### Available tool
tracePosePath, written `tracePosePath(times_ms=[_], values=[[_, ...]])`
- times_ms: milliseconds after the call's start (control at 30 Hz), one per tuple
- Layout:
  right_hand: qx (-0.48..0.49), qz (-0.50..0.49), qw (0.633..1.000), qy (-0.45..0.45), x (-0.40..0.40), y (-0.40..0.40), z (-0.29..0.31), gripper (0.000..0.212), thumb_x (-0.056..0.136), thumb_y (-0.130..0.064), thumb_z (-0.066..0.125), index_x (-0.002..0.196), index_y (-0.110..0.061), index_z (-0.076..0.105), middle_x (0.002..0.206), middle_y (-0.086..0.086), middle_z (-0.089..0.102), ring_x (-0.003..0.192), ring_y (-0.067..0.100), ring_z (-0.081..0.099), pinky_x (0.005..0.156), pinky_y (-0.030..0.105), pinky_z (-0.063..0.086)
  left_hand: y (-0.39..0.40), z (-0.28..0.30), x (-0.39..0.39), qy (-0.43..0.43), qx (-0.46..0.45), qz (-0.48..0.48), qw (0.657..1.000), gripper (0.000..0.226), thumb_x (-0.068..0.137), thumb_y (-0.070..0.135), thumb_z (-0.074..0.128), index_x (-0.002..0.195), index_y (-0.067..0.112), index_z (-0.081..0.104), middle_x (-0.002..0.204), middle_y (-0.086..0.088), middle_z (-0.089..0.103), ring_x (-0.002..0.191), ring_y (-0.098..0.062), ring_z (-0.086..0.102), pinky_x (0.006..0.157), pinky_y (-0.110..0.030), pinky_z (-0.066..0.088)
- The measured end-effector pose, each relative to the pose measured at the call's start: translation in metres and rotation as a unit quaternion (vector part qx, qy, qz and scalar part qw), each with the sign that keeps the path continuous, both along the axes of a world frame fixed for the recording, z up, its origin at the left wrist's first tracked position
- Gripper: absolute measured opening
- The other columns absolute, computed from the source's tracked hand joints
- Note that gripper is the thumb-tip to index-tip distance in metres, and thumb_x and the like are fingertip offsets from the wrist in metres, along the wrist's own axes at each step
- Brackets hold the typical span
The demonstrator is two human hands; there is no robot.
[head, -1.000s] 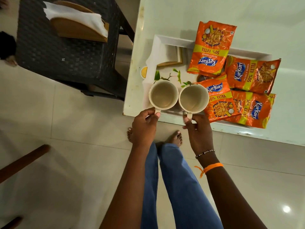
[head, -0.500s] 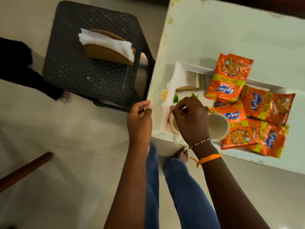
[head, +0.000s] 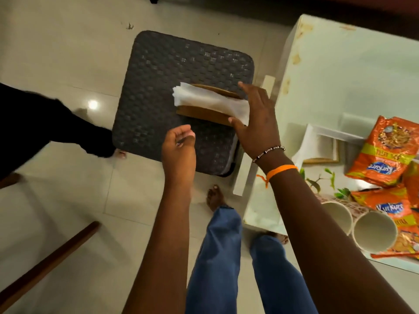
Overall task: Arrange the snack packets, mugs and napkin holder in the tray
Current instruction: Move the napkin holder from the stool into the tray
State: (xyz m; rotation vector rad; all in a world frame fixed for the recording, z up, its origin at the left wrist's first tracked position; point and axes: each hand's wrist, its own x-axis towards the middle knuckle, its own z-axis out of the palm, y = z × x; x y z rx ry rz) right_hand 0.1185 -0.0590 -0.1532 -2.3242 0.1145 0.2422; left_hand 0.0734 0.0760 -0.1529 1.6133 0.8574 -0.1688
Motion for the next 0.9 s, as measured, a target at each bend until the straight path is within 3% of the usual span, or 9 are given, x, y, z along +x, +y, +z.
tracePosePath(times_ms=[100,200,333,400,500,700,800,900], values=[[-0.035,0.038,0.999,0.007,0.010,0.001,-0.009,0.064,0.078,-0.017,0.068,0.135,-0.015,0.038,0.141,0.009,0.043,0.132,0.027,0.036,0.114,0.040,0.031,0.010,-0.005,0.012,0.004,-0.010,0.008,1.000,0.022,0.089,0.014,0.054,0.107,0.027,0.053,0.099,0.011,0.059,0.099,-0.007,0.059,0.075,-0.016,0.045],[-0.022,0.019,0.999,0.015,0.010,0.001,-0.011,0.062,0.079,-0.027,0.068,0.133,-0.016,0.040,0.140,0.009,0.044,0.131,0.025,0.035,0.112,0.036,0.027,0.011,-0.008,0.020,0.005,-0.014,0.017,1.000,0.026,0.088,0.012,0.054,0.110,0.024,0.050,0.097,0.011,0.059,0.097,-0.006,0.059,0.074,-0.015,0.045],[0.040,-0.074,0.996,-0.027,0.006,-0.002,-0.008,0.036,0.085,-0.016,0.060,0.118,-0.007,0.050,0.125,0.016,0.050,0.115,0.023,0.048,0.098,0.036,0.045,0.005,-0.009,0.020,0.014,-0.032,0.003,0.999,0.025,0.089,0.013,0.054,0.110,0.025,0.049,0.096,0.011,0.059,0.096,-0.006,0.059,0.072,-0.013,0.044],[0.050,-0.074,0.996,-0.021,0.006,-0.005,-0.010,0.031,0.084,-0.012,0.061,0.112,-0.004,0.051,0.119,0.016,0.053,0.104,0.017,0.049,0.091,0.028,0.047,0.002,-0.009,0.021,0.014,-0.039,0.001,0.999,0.024,0.089,0.013,0.054,0.109,0.026,0.050,0.096,0.011,0.059,0.094,-0.006,0.060,0.069,-0.012,0.043],[0.047,-0.072,0.996,-0.011,0.008,-0.007,-0.016,0.032,0.080,-0.009,0.066,0.108,-0.004,0.052,0.114,0.014,0.057,0.096,0.009,0.046,0.084,0.016,0.042,-0.002,-0.008,0.021,0.016,-0.042,0.002,0.999,0.024,0.088,0.014,0.055,0.108,0.027,0.050,0.096,0.011,0.060,0.097,-0.008,0.060,0.073,-0.016,0.043],[0.059,-0.106,0.993,-0.003,0.010,-0.010,-0.023,0.036,0.077,-0.016,0.071,0.105,-0.006,0.052,0.106,0.008,0.062,0.089,0.010,0.049,0.076,0.016,0.045,-0.002,-0.009,0.019,0.019,-0.047,0.005,0.999,0.024,0.088,0.014,0.056,0.106,0.027,0.050,0.098,0.010,0.060,0.103,-0.012,0.059,0.084,-0.021,0.045],[0.088,-0.088,0.992,-0.017,0.008,-0.010,-0.022,0.049,0.074,-0.029,0.073,0.112,-0.007,0.051,0.115,0.009,0.057,0.100,0.012,0.050,0.083,0.022,0.047,-0.002,-0.008,0.016,0.017,-0.054,-0.001,0.998,0.024,0.088,0.013,0.055,0.108,0.026,0.050,0.098,0.009,0.060,0.103,-0.012,0.059,0.083,-0.021,0.045],[0.057,0.007,0.998,-0.008,0.008,-0.010,-0.023,0.064,0.069,-0.029,0.077,0.123,-0.010,0.048,0.128,0.011,0.051,0.118,0.022,0.046,0.099,0.032,0.042,-0.003,-0.007,0.016,0.014,-0.062,-0.004,0.998,0.024,0.089,0.012,0.054,0.108,0.026,0.050,0.098,0.008,0.060,0.101,-0.011,0.059,0.082,-0.020,0.045]])
